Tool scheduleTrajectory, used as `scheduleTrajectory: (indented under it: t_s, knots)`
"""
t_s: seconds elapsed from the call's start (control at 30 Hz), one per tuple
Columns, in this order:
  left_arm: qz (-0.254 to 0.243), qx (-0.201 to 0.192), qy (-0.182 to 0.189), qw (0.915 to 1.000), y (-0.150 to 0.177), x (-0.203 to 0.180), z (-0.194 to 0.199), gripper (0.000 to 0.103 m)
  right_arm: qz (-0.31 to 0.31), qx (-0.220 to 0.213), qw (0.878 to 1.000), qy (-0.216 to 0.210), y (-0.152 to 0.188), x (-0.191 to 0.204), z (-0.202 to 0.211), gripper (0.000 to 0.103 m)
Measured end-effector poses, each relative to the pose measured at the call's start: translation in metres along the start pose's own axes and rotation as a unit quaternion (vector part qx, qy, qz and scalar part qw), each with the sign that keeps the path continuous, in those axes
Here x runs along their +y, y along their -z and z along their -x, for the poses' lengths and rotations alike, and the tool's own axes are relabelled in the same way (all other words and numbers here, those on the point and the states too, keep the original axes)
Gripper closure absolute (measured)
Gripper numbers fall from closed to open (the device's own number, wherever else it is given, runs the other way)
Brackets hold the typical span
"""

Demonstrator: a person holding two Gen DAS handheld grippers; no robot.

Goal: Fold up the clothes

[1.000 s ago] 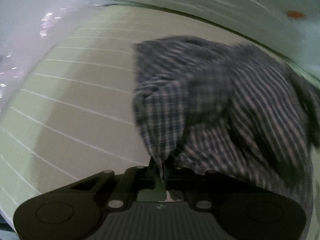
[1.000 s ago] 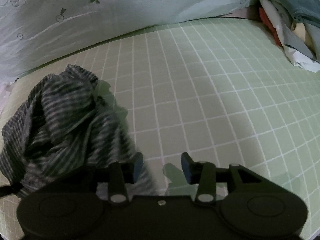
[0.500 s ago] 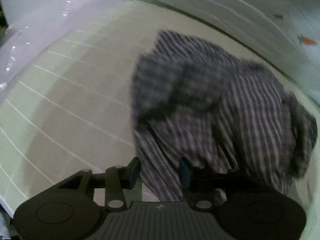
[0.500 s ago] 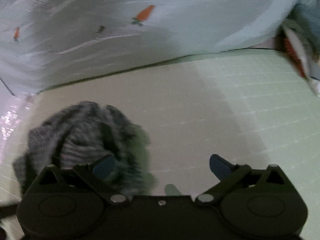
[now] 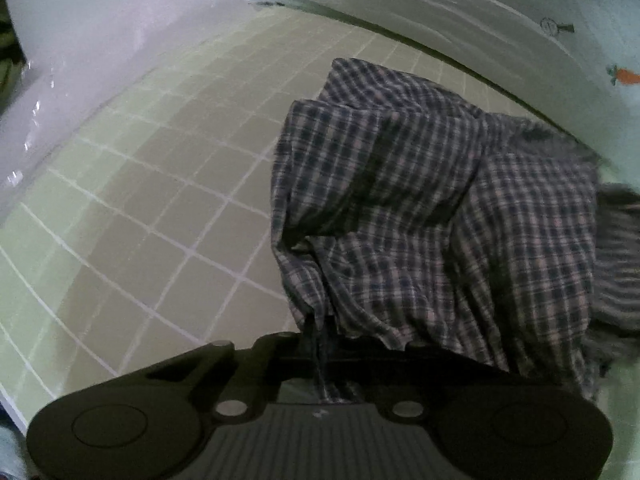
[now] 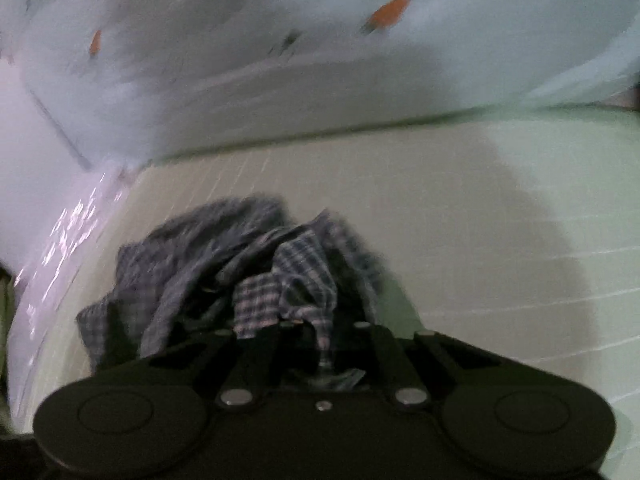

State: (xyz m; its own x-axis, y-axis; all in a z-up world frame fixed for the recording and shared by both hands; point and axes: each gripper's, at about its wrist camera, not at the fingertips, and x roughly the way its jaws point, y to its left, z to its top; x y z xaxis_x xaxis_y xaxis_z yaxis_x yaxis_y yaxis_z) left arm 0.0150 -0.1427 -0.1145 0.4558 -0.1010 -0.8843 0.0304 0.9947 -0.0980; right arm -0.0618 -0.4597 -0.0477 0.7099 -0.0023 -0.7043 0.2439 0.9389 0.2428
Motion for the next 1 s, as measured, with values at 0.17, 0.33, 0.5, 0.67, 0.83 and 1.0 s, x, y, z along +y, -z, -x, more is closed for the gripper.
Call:
scheduleTrajectory:
  t_s: [0.17,0.33,0.5,0.67,0.83,1.0]
  knots:
    - [-0.013,-0.010,-0.025,0.9995,-0.002,0.003,-0.004,0.101,-0.028,-0.104,0.985,0.138,-0.006,-0.067,0.081,0.099]
    - [-0.018,-0.013,-0.023,0.9995,-0.008,0.007,-0.007,0.099,-0.027,-0.117,0.958,0.262,0.004,-0.134,0.108,0.099]
    - [-0.037,-0.008,-0.021,0.9991,-0.008,-0.003,0.000,0.096,-0.070,-0.049,0.951,0.296,0.031,-0.164,0.094,0.093]
    - [-0.017,-0.022,0.005,0.9996,-0.013,0.004,0.017,0.070,-0.109,-0.026,0.951,0.287,0.053,-0.172,0.092,0.041]
    - [0.008,-0.046,0.014,0.9988,-0.031,0.014,0.030,0.051,-0.120,-0.062,0.956,0.262,0.038,-0.163,0.096,0.026]
    - [-0.004,-0.057,0.034,0.9978,-0.056,-0.004,0.025,0.034,-0.117,-0.067,0.965,0.225,0.013,-0.155,0.076,0.020]
